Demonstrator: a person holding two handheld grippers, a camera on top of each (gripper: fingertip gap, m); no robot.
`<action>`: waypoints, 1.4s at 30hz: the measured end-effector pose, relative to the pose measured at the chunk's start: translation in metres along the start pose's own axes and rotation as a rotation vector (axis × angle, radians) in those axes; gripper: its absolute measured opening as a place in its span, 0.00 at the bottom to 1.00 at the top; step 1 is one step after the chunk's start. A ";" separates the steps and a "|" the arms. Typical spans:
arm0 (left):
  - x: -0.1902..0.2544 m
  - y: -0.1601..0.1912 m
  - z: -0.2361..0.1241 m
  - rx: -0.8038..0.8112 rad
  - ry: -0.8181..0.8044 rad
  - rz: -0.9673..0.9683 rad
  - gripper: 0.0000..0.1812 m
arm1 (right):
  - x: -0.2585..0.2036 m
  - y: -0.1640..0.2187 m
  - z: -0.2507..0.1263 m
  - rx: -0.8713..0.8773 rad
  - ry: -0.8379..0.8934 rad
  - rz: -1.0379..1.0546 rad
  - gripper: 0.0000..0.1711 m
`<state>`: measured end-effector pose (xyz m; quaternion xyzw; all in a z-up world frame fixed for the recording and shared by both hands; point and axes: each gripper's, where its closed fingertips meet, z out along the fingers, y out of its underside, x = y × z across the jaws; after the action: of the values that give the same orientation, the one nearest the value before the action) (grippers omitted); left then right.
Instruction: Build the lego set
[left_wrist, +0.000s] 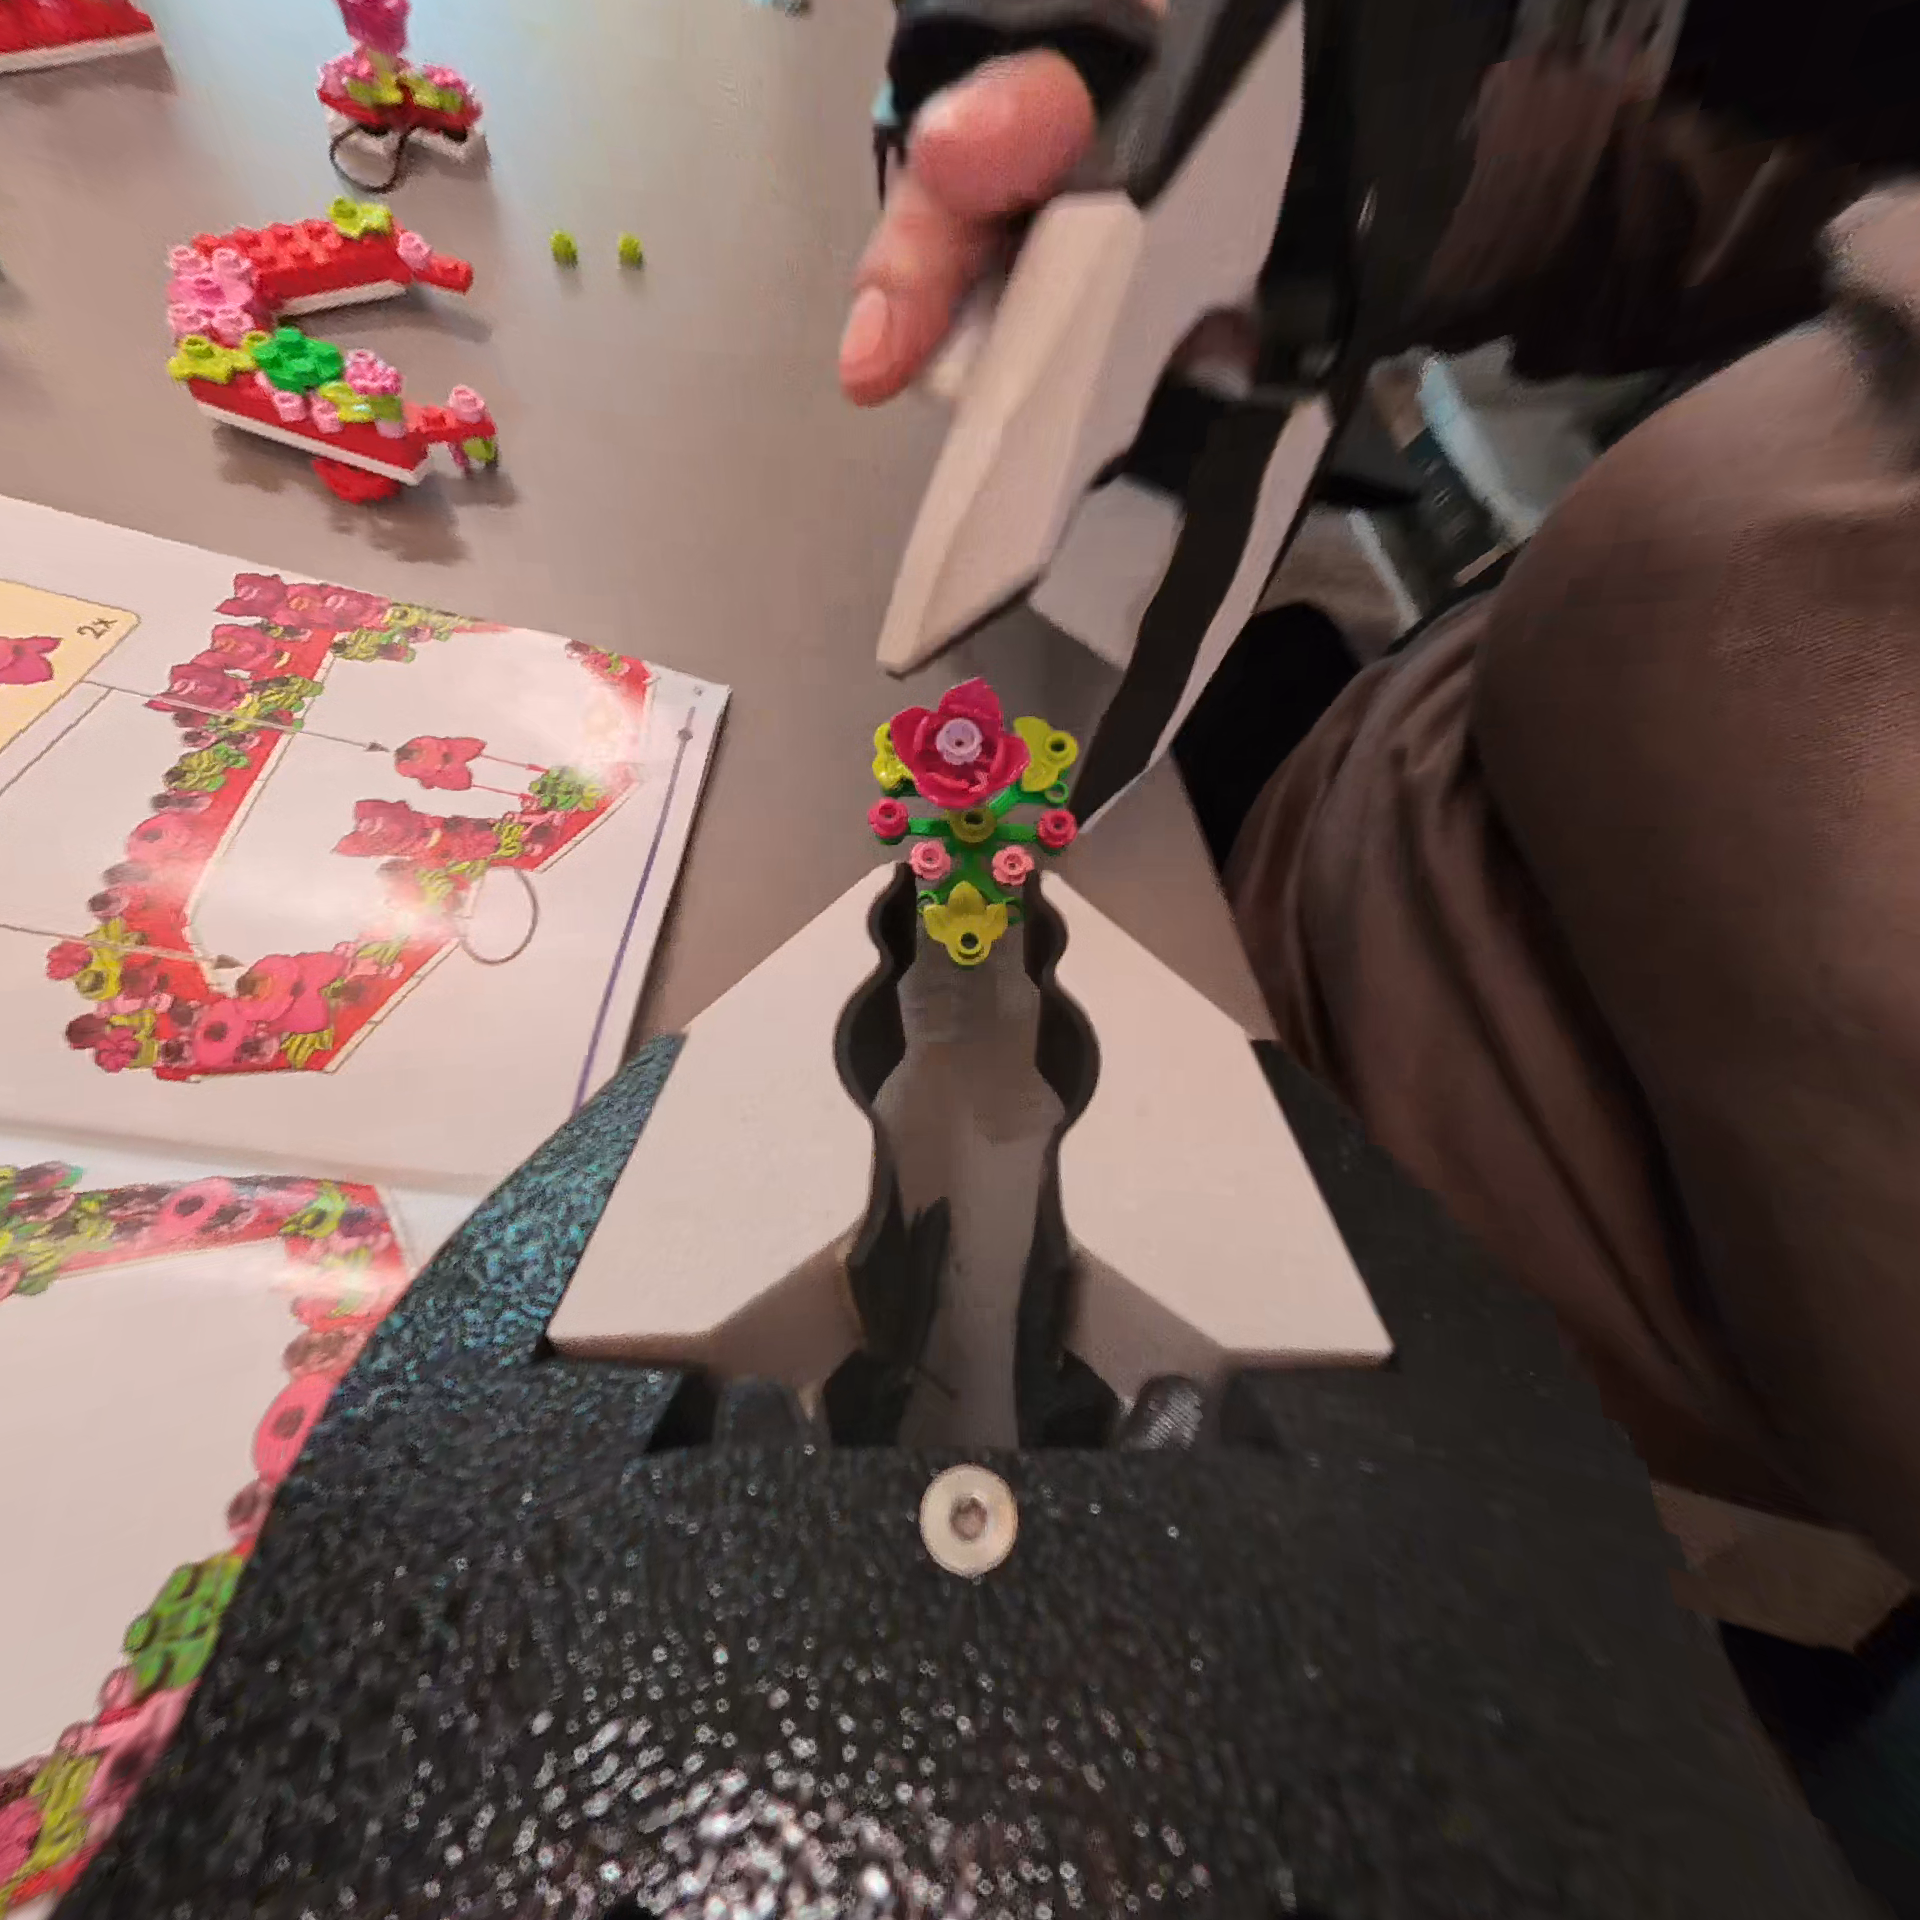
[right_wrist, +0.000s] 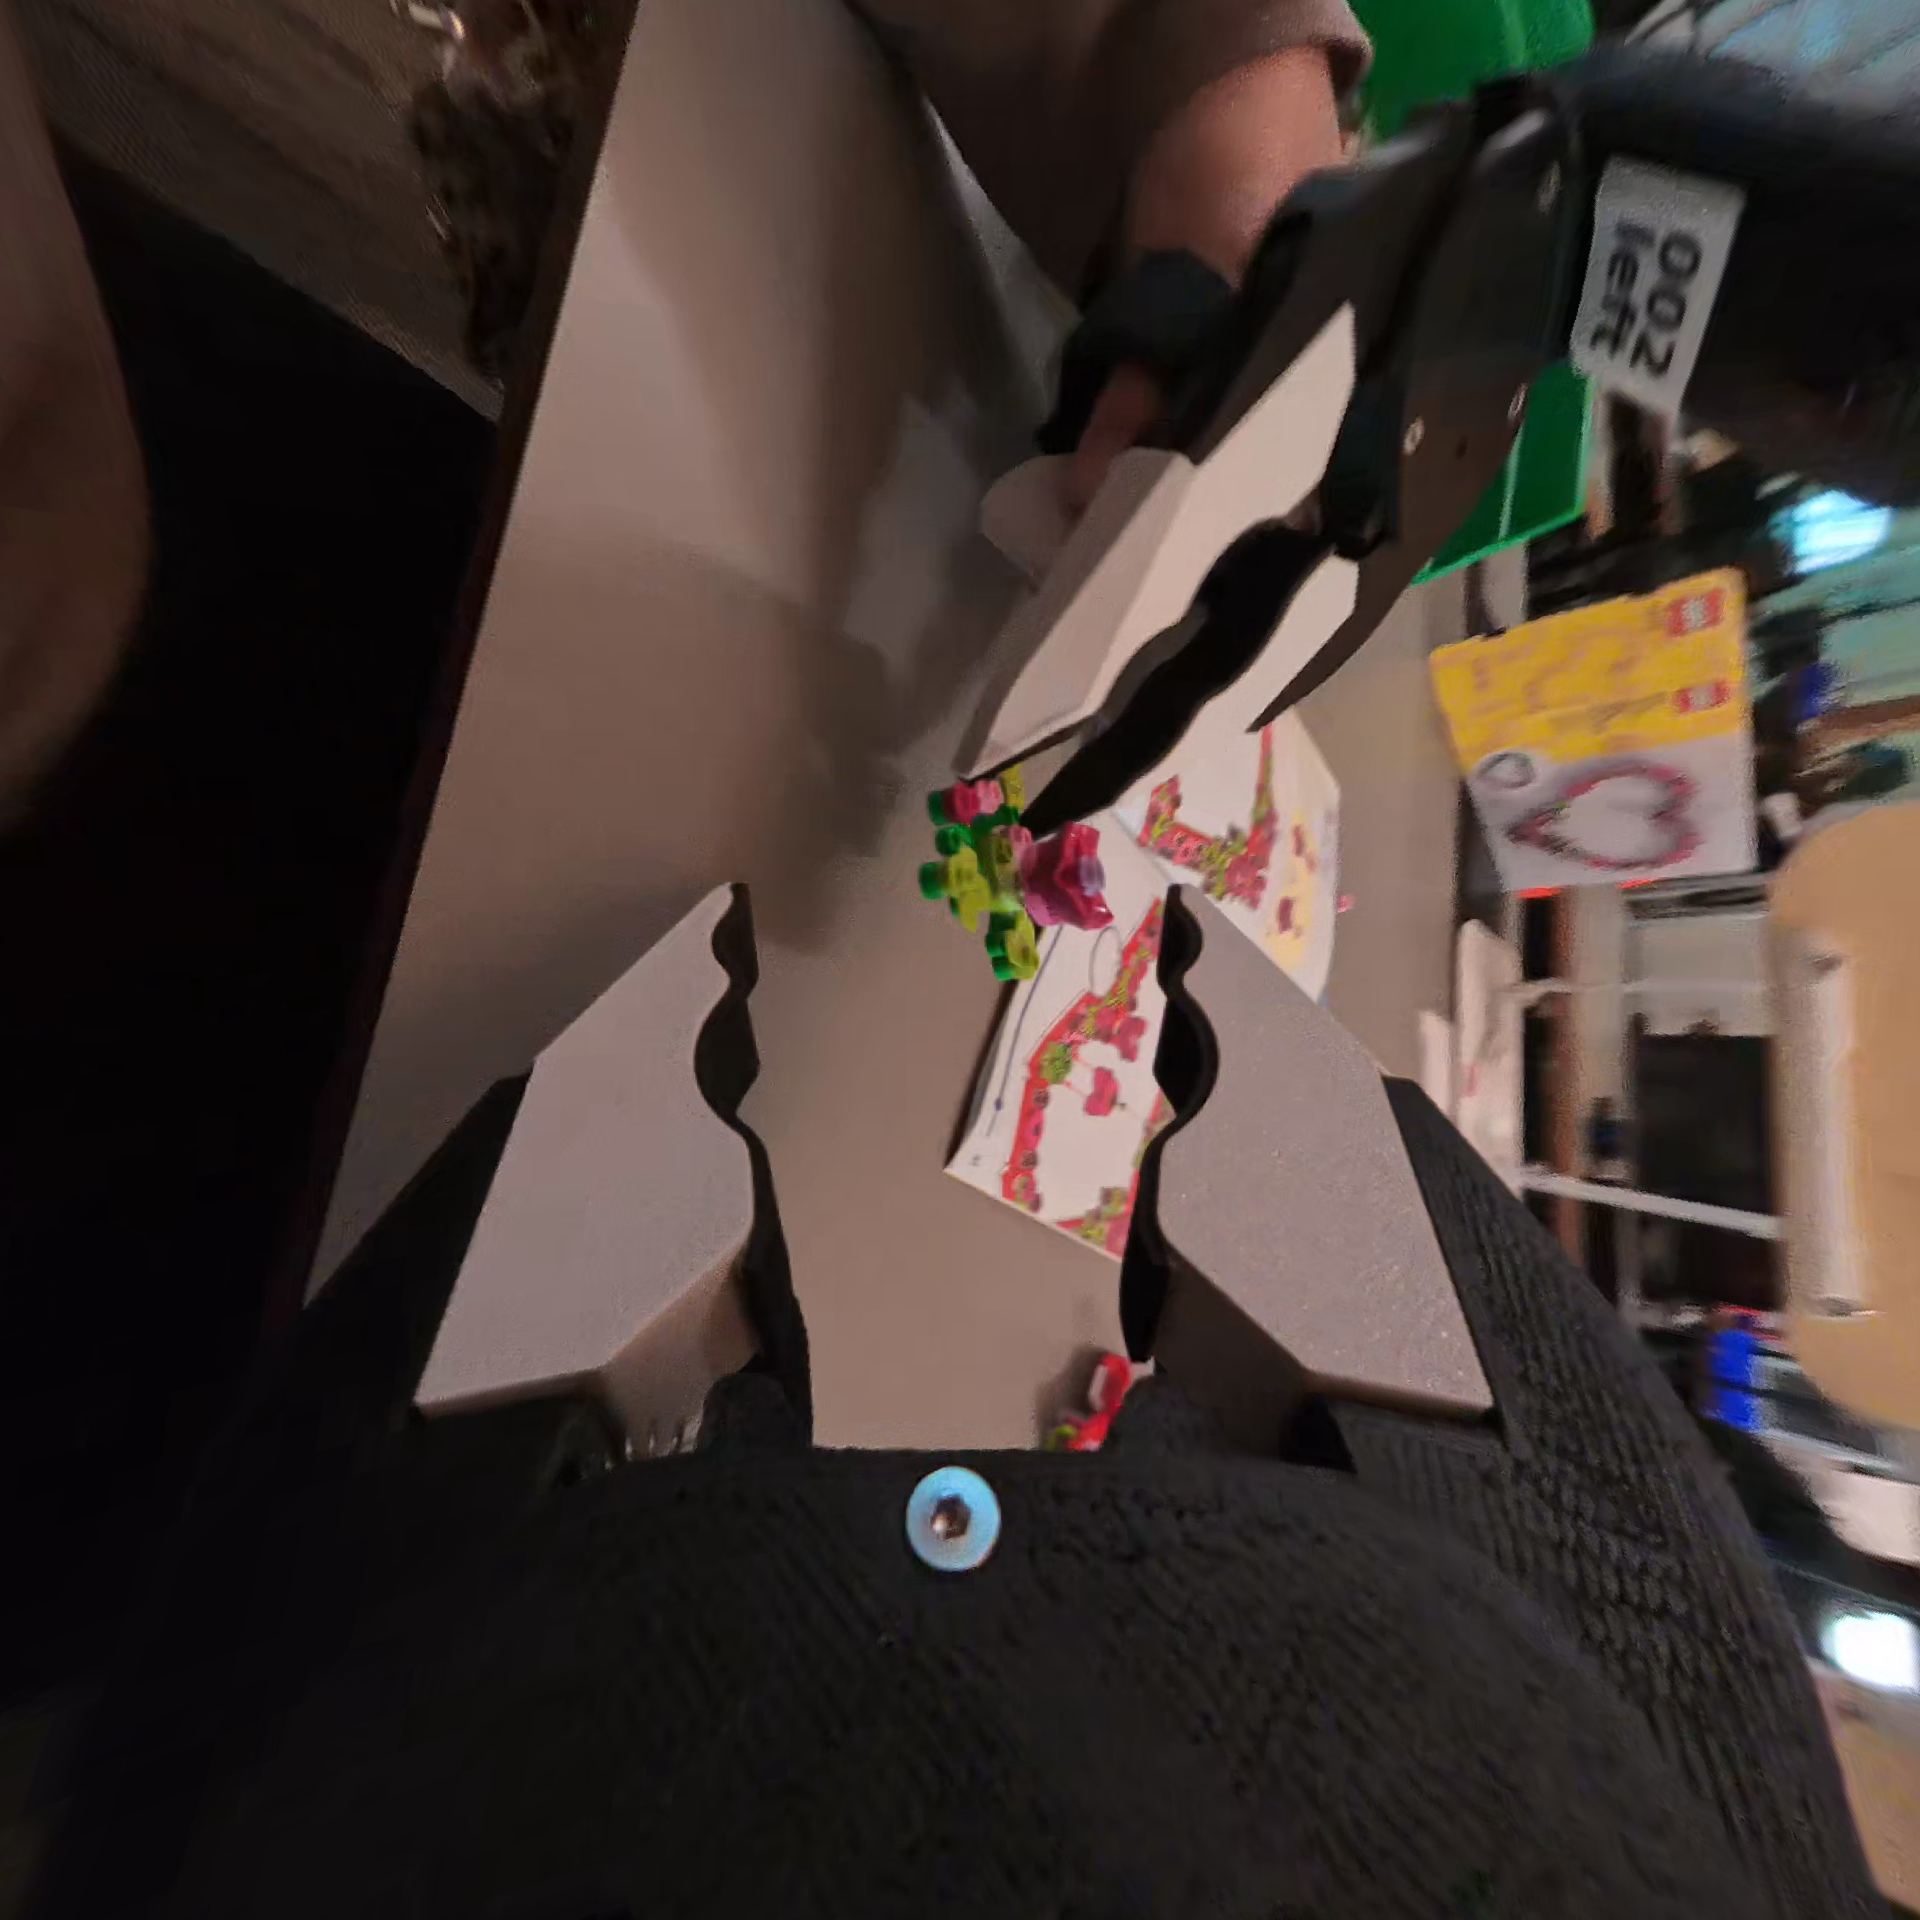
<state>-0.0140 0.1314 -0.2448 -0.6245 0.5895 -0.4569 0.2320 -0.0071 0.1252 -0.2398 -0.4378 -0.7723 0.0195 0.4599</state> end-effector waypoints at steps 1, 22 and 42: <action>0.003 -0.003 -0.002 0.021 0.027 -0.014 0.10 | 0.001 -0.002 0.000 0.000 0.032 -0.045 0.44; 0.022 -0.006 -0.002 0.051 0.164 -0.062 0.10 | 0.016 -0.015 0.002 0.002 0.145 -0.206 0.12; -0.052 -0.022 -0.031 0.042 -0.339 0.055 0.10 | 0.116 0.109 -0.129 0.377 0.950 0.607 0.46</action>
<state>-0.0227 0.1931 -0.2271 -0.6712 0.5493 -0.3507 0.3533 0.1361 0.2243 -0.1322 -0.5106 -0.3054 0.0886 0.7989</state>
